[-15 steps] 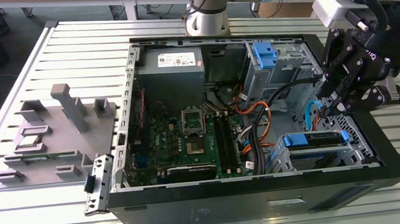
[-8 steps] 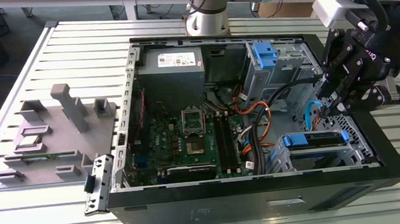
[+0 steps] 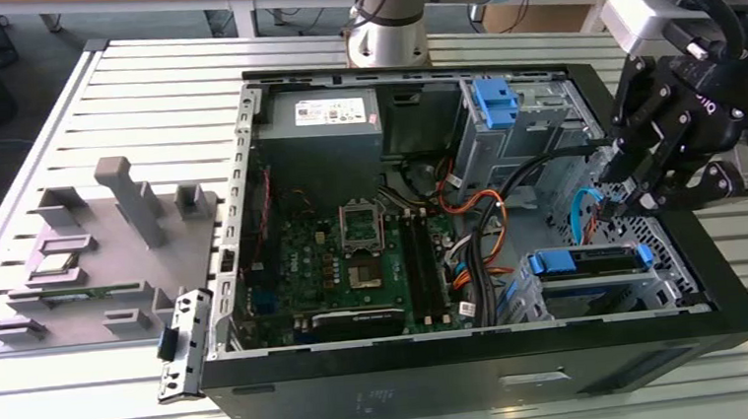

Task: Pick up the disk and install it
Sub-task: 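Insert the first disk wire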

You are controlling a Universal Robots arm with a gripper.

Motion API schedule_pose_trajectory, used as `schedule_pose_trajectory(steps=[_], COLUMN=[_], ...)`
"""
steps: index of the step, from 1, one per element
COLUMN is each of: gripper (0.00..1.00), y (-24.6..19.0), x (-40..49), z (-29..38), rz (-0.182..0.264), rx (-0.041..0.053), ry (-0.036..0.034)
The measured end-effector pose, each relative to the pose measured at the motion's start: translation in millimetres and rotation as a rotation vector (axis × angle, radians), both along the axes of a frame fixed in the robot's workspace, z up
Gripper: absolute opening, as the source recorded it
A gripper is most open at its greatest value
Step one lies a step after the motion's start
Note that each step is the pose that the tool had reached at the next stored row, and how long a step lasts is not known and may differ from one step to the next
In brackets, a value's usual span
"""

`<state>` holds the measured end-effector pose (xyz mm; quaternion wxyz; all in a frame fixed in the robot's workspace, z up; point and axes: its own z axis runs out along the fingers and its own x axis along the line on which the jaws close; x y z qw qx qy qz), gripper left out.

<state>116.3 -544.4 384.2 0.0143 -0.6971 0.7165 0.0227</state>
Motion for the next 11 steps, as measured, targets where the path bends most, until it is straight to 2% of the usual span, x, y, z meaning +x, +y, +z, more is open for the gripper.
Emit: schedule_pose_trajectory(steps=[4,11], gripper=[0.42,0.42], y=[0.1,1.6], x=[6.6,8.4], z=[-3.7,-13.3], rz=[0.0,0.0], rx=[-0.0002,-0.0002], ry=[0.0037,0.0092])
